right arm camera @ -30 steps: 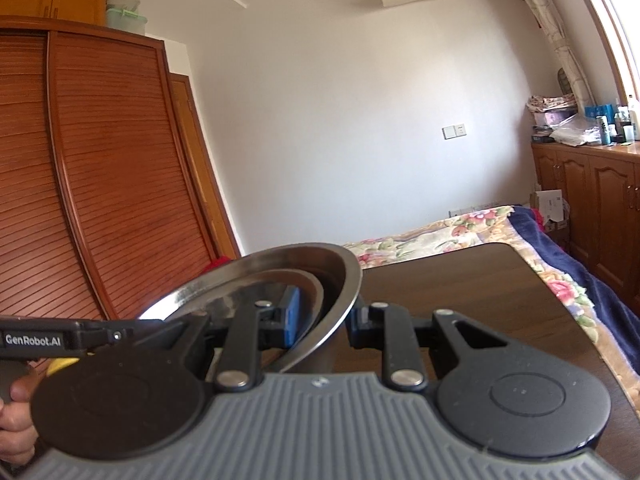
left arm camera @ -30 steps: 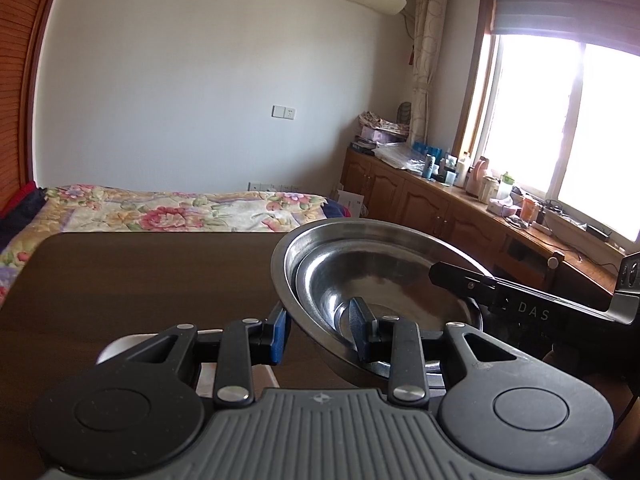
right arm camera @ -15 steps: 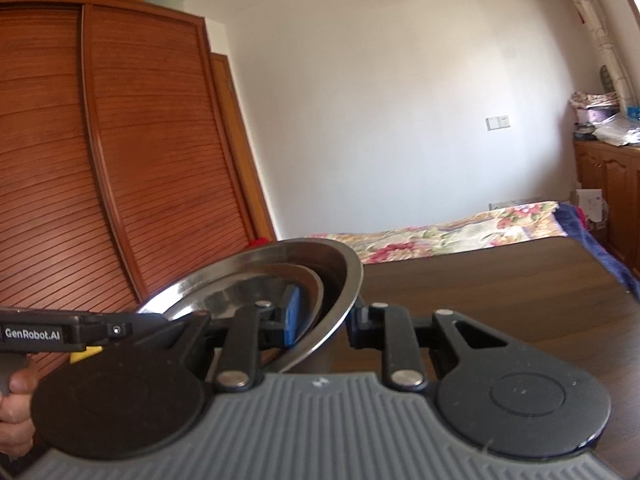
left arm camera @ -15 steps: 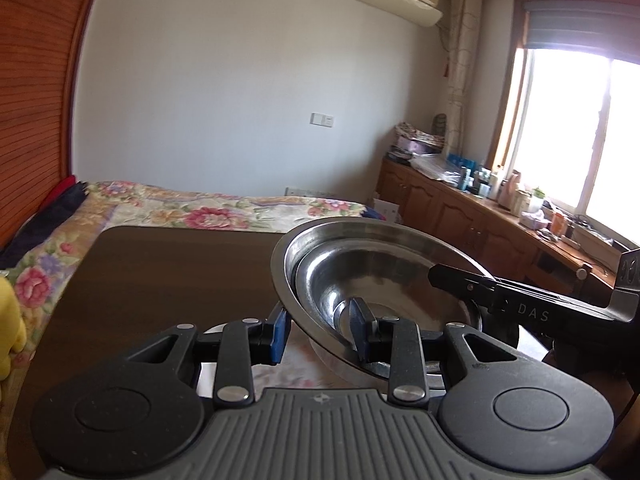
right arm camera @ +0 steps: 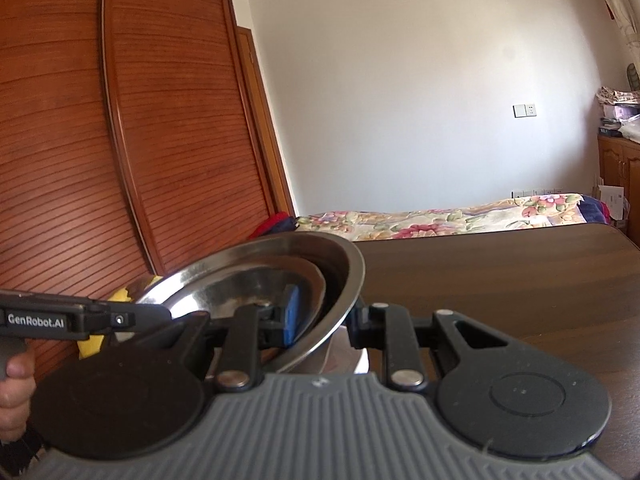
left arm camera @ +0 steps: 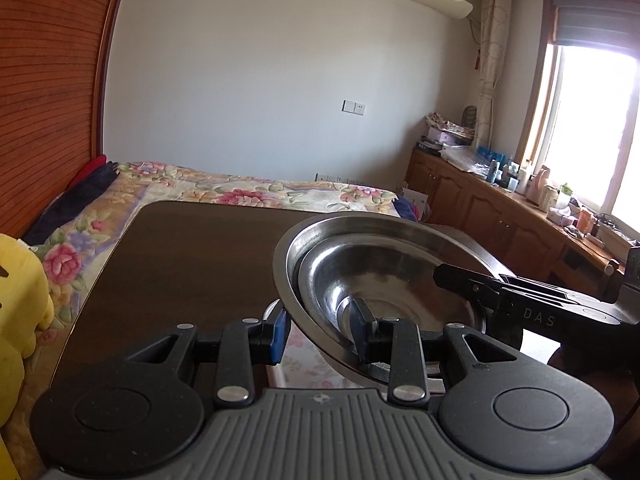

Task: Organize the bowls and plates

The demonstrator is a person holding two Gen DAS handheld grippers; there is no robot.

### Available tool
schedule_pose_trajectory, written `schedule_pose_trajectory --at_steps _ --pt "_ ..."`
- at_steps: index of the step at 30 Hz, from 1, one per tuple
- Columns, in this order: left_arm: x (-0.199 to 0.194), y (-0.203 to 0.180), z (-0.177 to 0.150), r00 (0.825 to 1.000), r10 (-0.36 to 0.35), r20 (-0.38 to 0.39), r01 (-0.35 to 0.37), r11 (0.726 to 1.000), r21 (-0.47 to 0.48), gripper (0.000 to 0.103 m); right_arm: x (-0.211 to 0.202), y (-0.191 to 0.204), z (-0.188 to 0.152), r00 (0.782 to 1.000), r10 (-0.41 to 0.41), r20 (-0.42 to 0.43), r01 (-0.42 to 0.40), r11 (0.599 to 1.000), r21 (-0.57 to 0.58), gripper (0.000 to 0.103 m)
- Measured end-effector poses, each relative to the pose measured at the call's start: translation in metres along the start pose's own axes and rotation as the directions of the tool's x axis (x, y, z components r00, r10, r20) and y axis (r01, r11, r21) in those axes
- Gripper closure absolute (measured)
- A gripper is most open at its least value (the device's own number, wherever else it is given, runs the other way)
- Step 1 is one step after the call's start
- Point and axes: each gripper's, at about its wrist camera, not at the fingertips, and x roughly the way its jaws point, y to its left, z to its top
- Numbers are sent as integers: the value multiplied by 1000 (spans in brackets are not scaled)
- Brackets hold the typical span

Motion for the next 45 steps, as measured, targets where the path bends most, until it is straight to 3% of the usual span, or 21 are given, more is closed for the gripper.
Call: schedule_pose_trajectory --at_steps 22,34,39,41,43,45 --pt "12 7 -17 998 16 -67 -17 1000 -3 69 11 5 -15 997 -5 -71 5 1000 -4 76" --pt "9 1 -20 998 23 -50 -23 1000 8 69 17 5 -15 997 2 -83 -2 1000 -1 72" --pt "7 1 -21 999 36 -38 -36 999 3 53 15 7 -16 996 1 -91 -2 1000 -16 70" --pt "6 -1 -19 998 44 -34 -44 999 6 46 13 8 -16 997 -11 -82 9 1000 -28 62" --pt "5 -1 -19 998 49 -29 -49 999 6 40 9 8 -15 998 -28 -64 26 999 -43 45" --pt "4 -1 -18 998 61 -23 -61 998 8 37 5 8 -13 998 -38 -53 36 998 -49 45"
